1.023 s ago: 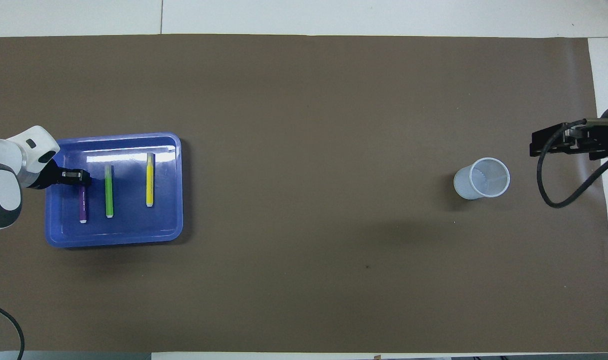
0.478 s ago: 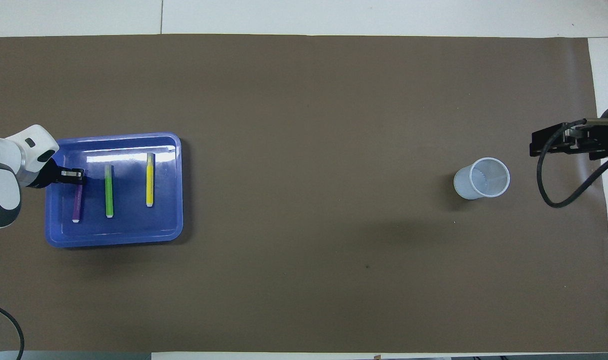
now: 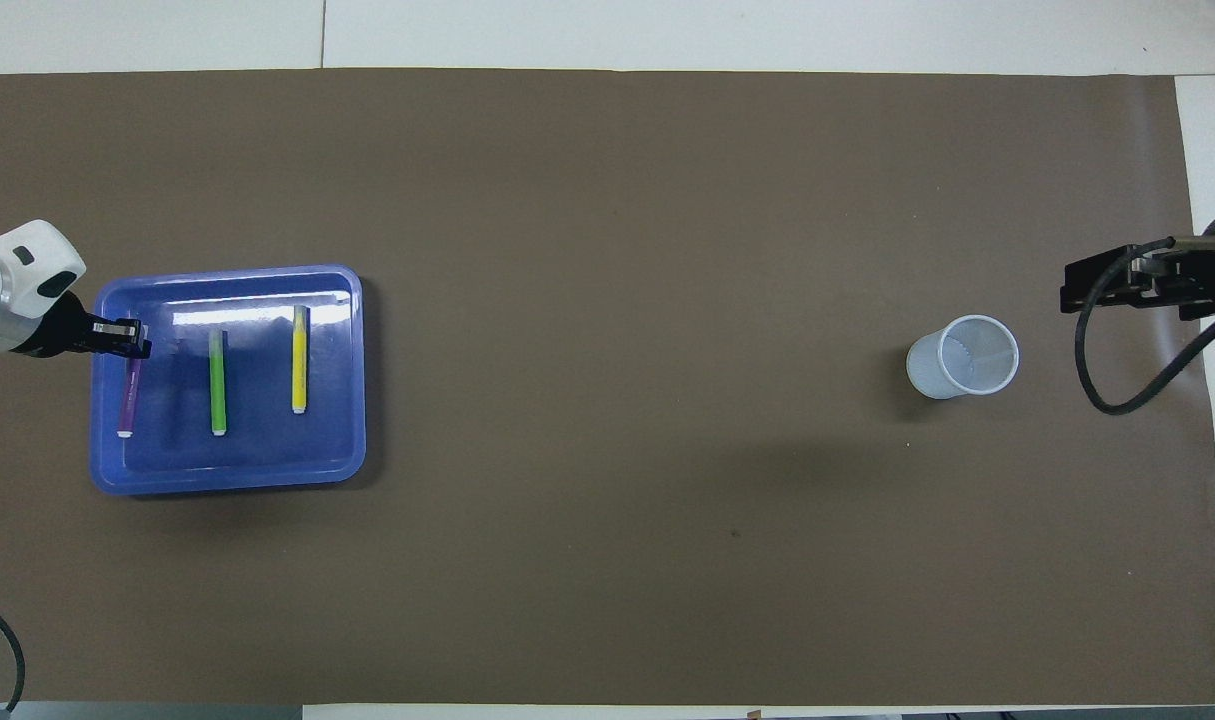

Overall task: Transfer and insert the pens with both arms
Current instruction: 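Lift the purple pen with the left gripper while the right gripper approaches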

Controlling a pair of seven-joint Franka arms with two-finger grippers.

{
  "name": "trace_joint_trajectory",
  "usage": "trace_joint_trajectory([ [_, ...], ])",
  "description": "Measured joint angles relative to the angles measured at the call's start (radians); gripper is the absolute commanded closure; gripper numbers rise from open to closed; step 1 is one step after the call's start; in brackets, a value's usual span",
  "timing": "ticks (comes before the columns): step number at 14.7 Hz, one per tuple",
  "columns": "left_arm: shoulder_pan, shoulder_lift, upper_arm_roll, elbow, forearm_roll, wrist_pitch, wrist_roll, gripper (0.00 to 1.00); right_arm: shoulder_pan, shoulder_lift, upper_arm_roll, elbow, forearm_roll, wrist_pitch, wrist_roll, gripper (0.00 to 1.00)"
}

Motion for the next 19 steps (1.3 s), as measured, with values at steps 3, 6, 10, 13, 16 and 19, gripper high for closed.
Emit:
trace_joint_trajectory([
  [3,0.000,-0.003,-0.003,0.061,-0.001,-0.105,-0.035,1.00,0.000,0.000,0.000,0.000,0.000,0.000,0.000,0.00],
  [6,-0.003,-0.010,-0.017,0.112,-0.018,-0.197,-0.172,1.00,0.001,0.000,0.000,0.000,0.000,0.000,0.000,0.00],
  [10,-0.041,-0.056,-0.038,0.166,-0.150,-0.317,-0.488,1.00,0.002,0.000,0.002,0.000,0.000,0.001,0.000,0.00],
  [13,-0.049,-0.079,-0.064,0.199,-0.285,-0.340,-0.740,1.00,0.003,0.000,0.004,0.000,0.014,0.009,0.016,0.00],
  [16,-0.056,-0.104,-0.095,0.212,-0.385,-0.372,-0.992,1.00,0.004,0.000,0.012,0.000,0.049,0.011,0.019,0.00],
  [19,-0.090,-0.139,-0.131,0.214,-0.475,-0.359,-1.282,1.00,0.004,0.000,0.045,0.000,0.064,0.013,0.068,0.00],
])
